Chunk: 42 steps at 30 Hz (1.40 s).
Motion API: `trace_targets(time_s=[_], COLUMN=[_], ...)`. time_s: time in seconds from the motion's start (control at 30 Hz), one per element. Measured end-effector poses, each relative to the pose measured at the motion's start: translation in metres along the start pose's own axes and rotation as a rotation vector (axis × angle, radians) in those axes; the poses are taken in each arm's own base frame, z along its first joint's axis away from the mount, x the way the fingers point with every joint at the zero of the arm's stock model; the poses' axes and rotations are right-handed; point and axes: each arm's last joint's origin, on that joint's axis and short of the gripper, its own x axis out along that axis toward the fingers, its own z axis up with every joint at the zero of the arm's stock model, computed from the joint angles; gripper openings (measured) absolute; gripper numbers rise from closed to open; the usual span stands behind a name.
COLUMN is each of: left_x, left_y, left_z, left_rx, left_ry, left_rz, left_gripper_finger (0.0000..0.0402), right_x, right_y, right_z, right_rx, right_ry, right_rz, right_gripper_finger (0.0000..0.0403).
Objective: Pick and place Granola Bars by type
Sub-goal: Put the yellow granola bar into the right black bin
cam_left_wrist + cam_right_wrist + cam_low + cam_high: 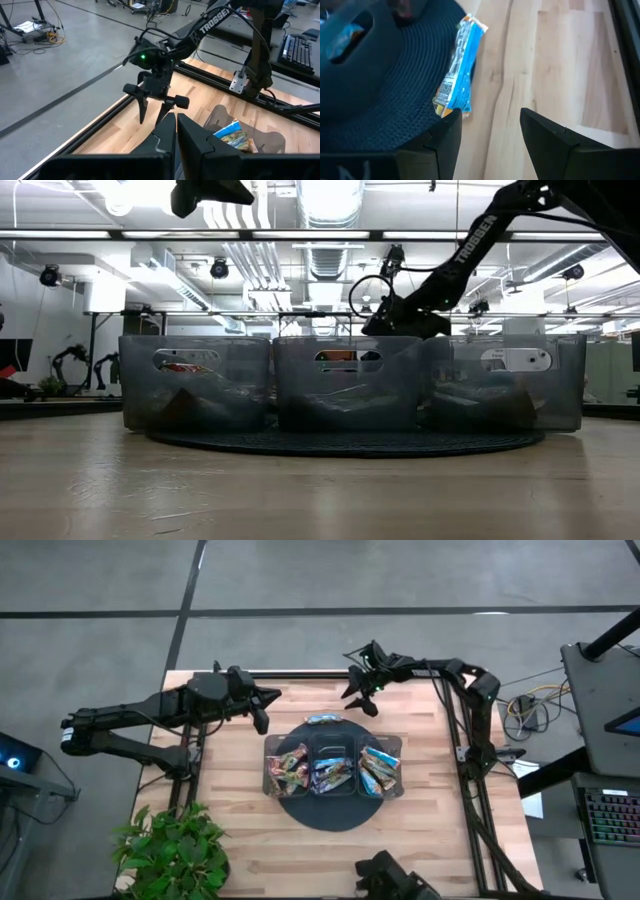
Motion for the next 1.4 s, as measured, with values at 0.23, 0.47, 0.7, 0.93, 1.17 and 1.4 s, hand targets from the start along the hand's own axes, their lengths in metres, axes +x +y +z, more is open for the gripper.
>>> trace_targets(time_s=[0.23, 0.47, 0.7, 0.93, 1.17, 1.4], left_x=[0.000, 0.000, 0.000, 0.000, 0.001, 0.007], left_y=[0.000, 0.000, 0.000, 0.000, 0.000, -0.001], left_z=[0.000, 0.000, -0.001, -0.001, -0.002, -0.005], left_rx=[0.000, 0.000, 0.000, 0.002, 0.003, 0.008], left_ry=[-0.001, 0.000, 0.005, 0.013, 0.019, 0.038], left_rz=[0.000, 0.000, 0.001, 0.003, 0.005, 0.009], left_gripper_finger=[0.0000, 0.0000, 0.0000, 0.0000, 0.0000, 0.0000], right_x=[0.017, 0.025, 0.032, 0.040, 0.042, 0.041], right_y=[0.013, 0.021, 0.028, 0.037, 0.039, 0.038], right_z=[0.009, 0.014, 0.019, 0.026, 0.027, 0.030], right_rx=[-0.116, -0.124, -0.091, -0.118, -0.120, -0.083], right_ry=[0.103, 0.124, 0.128, 0.179, 0.187, 0.186], right_rz=[-0.045, -0.044, -0.023, -0.060, -0.063, -0.066], right_gripper_finger=[0.0192, 0.0192, 0.0192, 0.0192, 0.0192, 0.0192])
